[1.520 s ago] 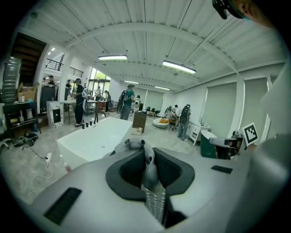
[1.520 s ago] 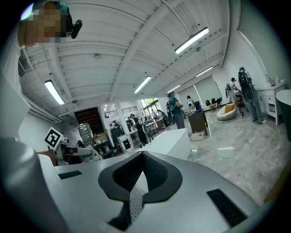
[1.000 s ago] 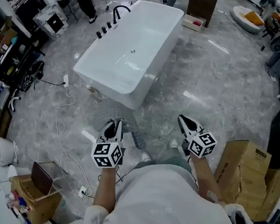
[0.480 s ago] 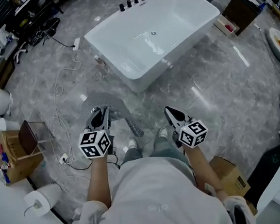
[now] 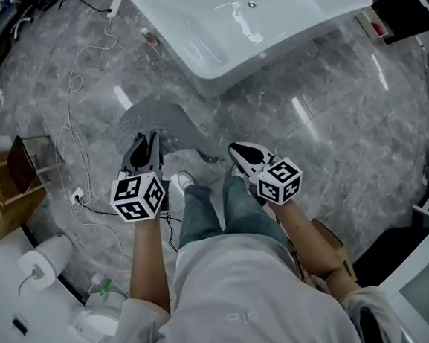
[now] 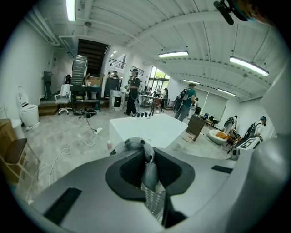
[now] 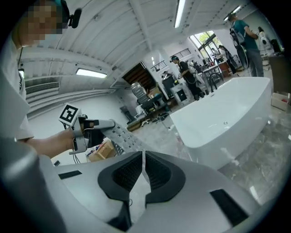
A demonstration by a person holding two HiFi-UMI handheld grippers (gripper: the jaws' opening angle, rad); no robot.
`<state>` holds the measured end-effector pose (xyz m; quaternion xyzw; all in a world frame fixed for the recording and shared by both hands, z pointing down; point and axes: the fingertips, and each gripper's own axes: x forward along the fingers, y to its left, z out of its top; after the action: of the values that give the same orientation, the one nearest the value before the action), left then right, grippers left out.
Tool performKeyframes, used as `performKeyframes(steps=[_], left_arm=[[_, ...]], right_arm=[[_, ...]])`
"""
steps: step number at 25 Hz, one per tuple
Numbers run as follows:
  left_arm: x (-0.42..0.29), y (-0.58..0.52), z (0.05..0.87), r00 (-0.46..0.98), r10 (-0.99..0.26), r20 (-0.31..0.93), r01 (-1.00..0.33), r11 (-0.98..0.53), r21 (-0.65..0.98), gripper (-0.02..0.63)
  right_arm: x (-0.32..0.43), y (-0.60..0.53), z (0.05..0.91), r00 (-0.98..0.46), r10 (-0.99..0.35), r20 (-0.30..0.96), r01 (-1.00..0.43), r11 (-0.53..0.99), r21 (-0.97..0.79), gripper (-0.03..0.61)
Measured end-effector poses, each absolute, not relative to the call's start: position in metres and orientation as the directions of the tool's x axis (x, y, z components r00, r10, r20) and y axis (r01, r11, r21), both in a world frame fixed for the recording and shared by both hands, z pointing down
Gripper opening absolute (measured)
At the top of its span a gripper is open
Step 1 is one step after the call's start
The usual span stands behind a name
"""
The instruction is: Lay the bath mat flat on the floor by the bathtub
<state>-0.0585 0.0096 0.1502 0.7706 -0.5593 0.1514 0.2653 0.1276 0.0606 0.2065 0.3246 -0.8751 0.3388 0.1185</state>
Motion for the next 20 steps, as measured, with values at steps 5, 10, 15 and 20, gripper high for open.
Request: performKeyframes(steps=[5,10,15,20], left_arm=[[-0.068,0.005,0.195,0.328,-0.768,0.551,-0.941,-0.211,0.265,0.055],[-0.075,-0.004,0.237,0.328,-0.763,0.557,-0.940,-0.201,0.277,0.055],[-0.083,-0.003,0.269,0.334,-0.760,0.558,-0.933,-0.184,0.308,0.055],[-0.093,-0.007,0.301,0.336,-0.761,0.555,-0.933,-0.188,0.307,0.055]], right_arm=[[0.107,0.073,0.279,-0.763,-0.415,0.495,-0.644,0.545,-0.537,0.131],[0.086,0.076,0.353,-0.761,-0.364,0.537,-0.640,0.555,-0.531,0.238],[0.049,0.096,0.422,-0.758,-0.317,0.570,-0.634,0.565,-0.528,0.307],[0.002,0.103,0.485,-0.768,-0.289,0.571,-0.621,0.555,-0.554,0.333]])
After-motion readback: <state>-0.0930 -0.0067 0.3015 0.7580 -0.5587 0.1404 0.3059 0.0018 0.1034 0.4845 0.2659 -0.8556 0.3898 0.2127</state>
